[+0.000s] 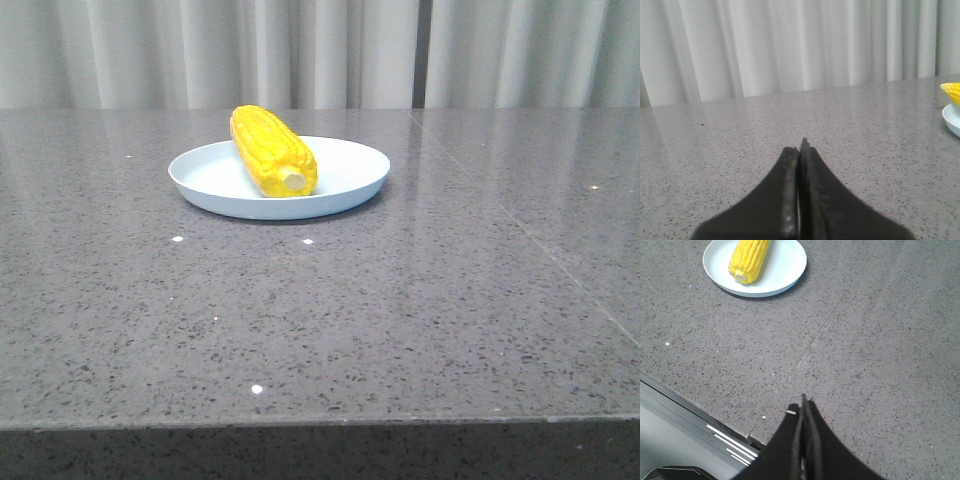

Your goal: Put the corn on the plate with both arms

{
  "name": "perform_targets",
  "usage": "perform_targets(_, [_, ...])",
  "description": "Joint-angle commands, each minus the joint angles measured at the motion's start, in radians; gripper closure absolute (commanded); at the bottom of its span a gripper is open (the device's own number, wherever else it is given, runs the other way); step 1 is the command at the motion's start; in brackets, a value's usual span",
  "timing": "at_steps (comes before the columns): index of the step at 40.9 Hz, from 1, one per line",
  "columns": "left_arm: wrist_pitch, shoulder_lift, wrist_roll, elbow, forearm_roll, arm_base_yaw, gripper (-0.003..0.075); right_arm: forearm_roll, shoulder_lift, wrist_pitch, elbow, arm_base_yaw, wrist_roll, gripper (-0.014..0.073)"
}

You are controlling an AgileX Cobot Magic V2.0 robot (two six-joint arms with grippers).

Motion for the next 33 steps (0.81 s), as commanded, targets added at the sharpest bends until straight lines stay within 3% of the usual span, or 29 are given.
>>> perform_targets(1, [-0.082, -0.021, -0.002, 0.005, -0.010, 0.003, 0.0741, -0.020, 0.006, -0.059, -0.022, -0.005, -0.002, 0.0662])
perform_targets(5, [-0.082, -0.021, -0.002, 0.005, -0.010, 0.003, 0.0741, -0.045, -0.013, -0.070, 0.005, -0.015, -0.002, 0.0662])
perform_targets(9, [-0.082, -0.021, -0.002, 0.005, -0.010, 0.003, 0.0741, -0.046, -0.065, -0.144, 0.088, -0.103, -0.002, 0.0662])
perform_targets(21, [-0.082, -0.021, -0.002, 0.005, -0.010, 0.003, 0.0741, -0.045, -0.372, -0.668, 0.504, -0.396, -0.002, 0.0662])
perform_targets(33, [-0.082, -0.021, -0.002, 0.005, -0.010, 0.003, 0.0741, -0.002, -0.489, -0.988, 0.833, -0.565, -0.002, 0.0662])
